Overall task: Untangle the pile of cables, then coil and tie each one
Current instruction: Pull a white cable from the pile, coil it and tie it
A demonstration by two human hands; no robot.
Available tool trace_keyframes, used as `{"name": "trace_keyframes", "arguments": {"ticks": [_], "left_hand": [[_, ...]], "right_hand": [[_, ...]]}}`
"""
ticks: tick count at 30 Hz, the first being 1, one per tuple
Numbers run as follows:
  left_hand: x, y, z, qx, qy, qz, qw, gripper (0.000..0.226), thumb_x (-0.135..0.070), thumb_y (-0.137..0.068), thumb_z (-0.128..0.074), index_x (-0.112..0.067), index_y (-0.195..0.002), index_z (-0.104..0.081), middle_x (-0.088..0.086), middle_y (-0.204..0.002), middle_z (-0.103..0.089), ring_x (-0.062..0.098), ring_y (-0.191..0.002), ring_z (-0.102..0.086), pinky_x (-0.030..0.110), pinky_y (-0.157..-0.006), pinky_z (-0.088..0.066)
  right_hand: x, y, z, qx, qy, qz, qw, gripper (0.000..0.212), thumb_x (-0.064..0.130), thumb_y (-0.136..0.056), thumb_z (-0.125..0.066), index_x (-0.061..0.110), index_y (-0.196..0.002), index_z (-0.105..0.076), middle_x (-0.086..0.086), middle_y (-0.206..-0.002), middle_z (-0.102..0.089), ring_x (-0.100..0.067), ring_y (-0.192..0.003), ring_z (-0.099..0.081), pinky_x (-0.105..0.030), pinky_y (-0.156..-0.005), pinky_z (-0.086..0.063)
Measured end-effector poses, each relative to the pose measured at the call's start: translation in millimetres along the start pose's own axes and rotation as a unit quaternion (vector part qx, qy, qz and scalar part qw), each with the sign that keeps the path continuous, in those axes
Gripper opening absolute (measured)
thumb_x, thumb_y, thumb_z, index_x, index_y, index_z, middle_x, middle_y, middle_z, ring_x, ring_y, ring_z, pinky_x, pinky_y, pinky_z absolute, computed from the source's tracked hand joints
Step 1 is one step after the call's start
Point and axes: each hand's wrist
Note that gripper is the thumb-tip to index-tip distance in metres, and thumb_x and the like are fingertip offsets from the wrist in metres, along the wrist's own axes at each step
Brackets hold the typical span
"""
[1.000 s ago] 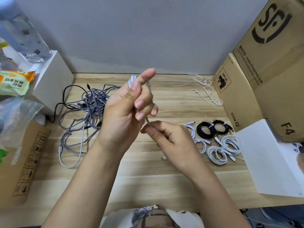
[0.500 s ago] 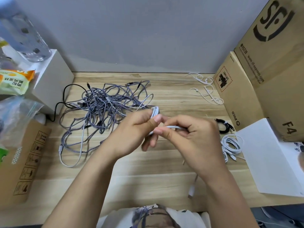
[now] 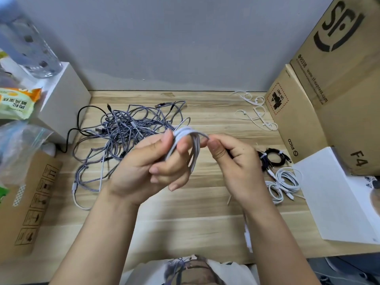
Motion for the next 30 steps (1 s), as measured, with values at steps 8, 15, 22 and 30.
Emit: {"name": "trace_keyframes", "arguments": {"ticks": [8,15,22,30], "left_hand": [[-5.8,-21.3,-9.9,-0.265,-0.111,-0.172,0.942,0.033,-0.018,-0.091,-0.039,0.0,-0.115,-0.052,-0.007,-0.056,-0.05,0.004,-0.043,-0.046,0.019,-0.059,-0.048],[13.6,-21.8,2.7,-0.319,-0.34,-0.076,0.881,0.03,-0.013,-0.098,-0.033,-0.006,-0.126,-0.041,0.002,-0.065,-0.067,0.012,-0.057,-0.063,0.019,-0.066,-0.05],[19.7,-14.7,-0.9,-0.312,-0.505,0.065,0.802,0.017,-0.027,-0.096,-0.049,-0.028,-0.107,-0.061,-0.005,-0.055,-0.061,0.009,-0.055,-0.054,0.015,-0.052,-0.042],[14.7,-8.0,-11.6,-0.252,-0.488,0.116,0.828,0.049,-0.044,-0.089,-0.034,-0.024,-0.051,-0.059,-0.009,-0.037,-0.034,0.006,-0.037,-0.029,0.014,-0.041,-0.027]], "right_hand": [[-5.1,13.3,-19.6,0.175,0.208,-0.105,0.957,0.033,0.048,-0.091,-0.04,0.034,-0.112,-0.061,0.01,-0.076,-0.066,-0.021,-0.082,-0.06,-0.04,-0.078,-0.049],[16.0,13.8,-10.8,0.193,0.286,-0.001,0.939,0.037,0.049,-0.093,-0.035,0.023,-0.082,-0.059,0.002,-0.065,-0.052,-0.029,-0.073,-0.055,-0.04,-0.064,-0.045],[14.5,10.9,0.3,0.082,0.214,0.056,0.972,0.03,0.05,-0.077,-0.056,0.024,-0.07,-0.071,0.009,-0.065,-0.064,-0.012,-0.063,-0.06,-0.037,-0.057,-0.048],[13.0,2.5,10.2,0.007,0.013,-0.073,0.997,0.034,0.038,-0.053,-0.082,0.029,-0.072,-0.055,0.012,-0.061,-0.058,-0.002,-0.051,-0.047,-0.019,-0.054,-0.039]]}}
Point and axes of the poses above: each hand's wrist, its own y-axis away from the middle knuckle, its own z-axis out of the back of the hand, x = y × z
